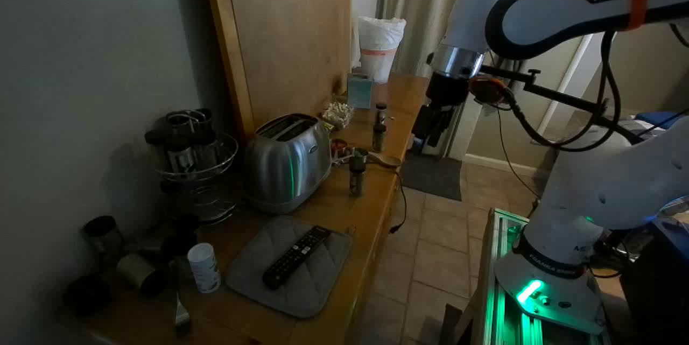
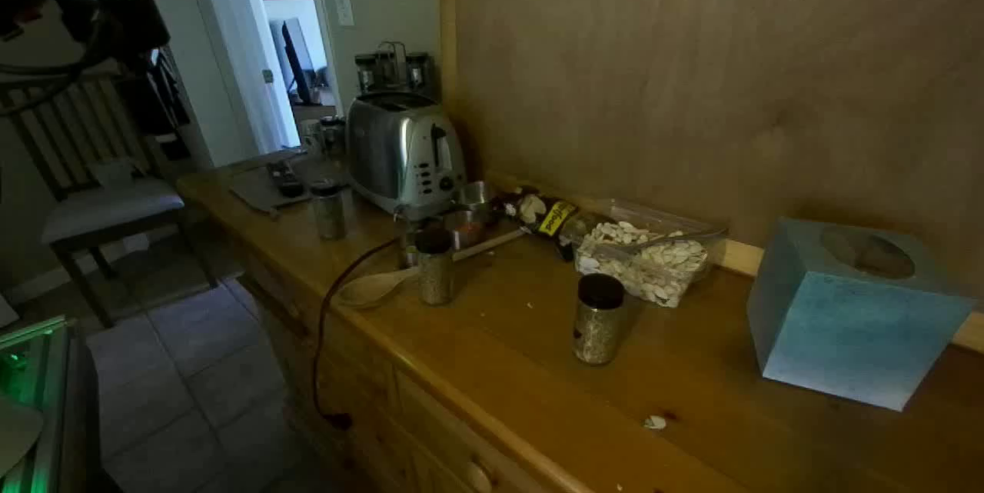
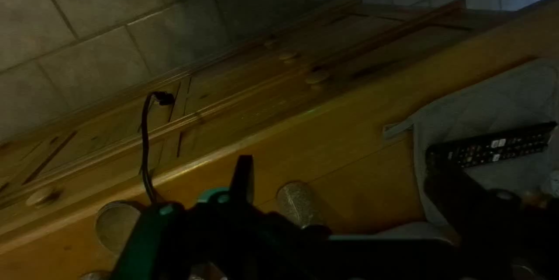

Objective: Slide the toaster a little to the left side of the bale

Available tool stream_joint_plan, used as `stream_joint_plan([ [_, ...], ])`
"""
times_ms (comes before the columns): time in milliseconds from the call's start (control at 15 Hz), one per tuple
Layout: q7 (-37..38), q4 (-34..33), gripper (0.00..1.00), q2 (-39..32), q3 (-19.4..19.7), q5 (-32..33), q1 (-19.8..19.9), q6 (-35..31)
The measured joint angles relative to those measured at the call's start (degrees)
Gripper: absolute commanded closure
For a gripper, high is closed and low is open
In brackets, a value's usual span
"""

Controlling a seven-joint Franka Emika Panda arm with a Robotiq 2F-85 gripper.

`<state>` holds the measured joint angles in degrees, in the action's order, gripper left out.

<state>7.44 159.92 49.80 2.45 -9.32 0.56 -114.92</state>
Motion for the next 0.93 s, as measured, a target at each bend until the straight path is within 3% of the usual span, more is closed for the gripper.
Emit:
stream_joint_plan([
  [933,0.0,1.7,0.00,-0.8,0.0,0.0,0.0,0.4],
])
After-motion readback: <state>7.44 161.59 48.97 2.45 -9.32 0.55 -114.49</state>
